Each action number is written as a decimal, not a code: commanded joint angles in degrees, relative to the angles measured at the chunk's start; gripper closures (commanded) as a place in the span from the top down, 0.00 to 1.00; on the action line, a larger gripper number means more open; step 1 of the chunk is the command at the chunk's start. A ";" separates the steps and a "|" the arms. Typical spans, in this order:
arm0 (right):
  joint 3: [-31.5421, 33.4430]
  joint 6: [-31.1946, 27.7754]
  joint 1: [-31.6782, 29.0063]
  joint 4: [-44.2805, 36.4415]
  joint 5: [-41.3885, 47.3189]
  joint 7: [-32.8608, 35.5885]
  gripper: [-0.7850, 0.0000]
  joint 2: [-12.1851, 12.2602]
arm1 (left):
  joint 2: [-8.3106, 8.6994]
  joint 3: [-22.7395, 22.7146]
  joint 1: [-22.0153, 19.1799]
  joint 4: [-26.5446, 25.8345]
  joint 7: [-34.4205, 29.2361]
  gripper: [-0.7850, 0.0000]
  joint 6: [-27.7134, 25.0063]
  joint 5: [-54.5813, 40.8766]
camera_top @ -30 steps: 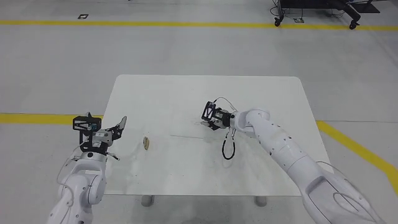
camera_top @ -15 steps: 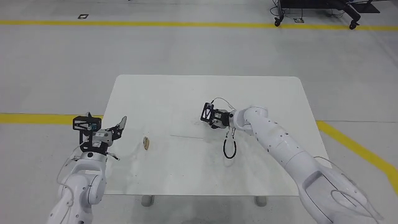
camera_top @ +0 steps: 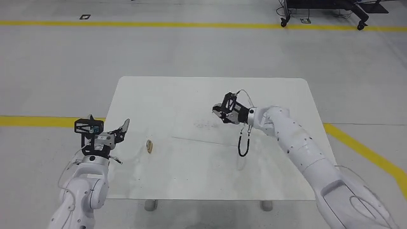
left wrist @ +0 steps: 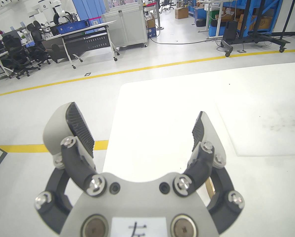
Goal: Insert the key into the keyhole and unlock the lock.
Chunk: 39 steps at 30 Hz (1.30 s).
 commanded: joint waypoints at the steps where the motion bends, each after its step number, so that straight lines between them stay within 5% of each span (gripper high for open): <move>1: 4.03 -3.76 -1.88 0.78 7.03 -1.12 0.00 0.99 | 0.00 0.00 0.00 0.00 0.00 1.00 0.00 0.00; 7: 10.44 -10.01 -7.16 2.69 28.31 1.51 0.00 2.75 | 0.00 0.00 0.00 0.00 0.00 1.00 0.00 0.00; 21: 10.44 -10.01 -7.16 2.69 28.31 1.51 0.00 2.75 | -0.08 0.63 0.17 -0.34 -0.20 1.00 -1.56 -1.94; 25: 10.53 -9.71 -8.52 2.51 34.69 1.96 0.00 2.26 | -0.74 1.01 0.61 -1.28 -2.05 1.00 -12.64 -26.89; 27: 10.32 -10.01 -8.66 2.87 40.04 3.83 0.00 1.98 | -0.89 1.56 0.10 -1.60 -11.28 1.00 -21.52 -51.09; 30: 10.57 -10.01 -8.79 1.98 50.51 8.19 0.00 2.08 | -0.25 -0.69 -2.77 -1.48 -26.92 1.00 -22.60 -72.50; 39: 10.57 -10.01 -8.79 1.98 50.51 8.19 0.00 2.08 | -0.17 -0.80 -3.03 -1.49 -28.54 1.00 -22.62 -73.90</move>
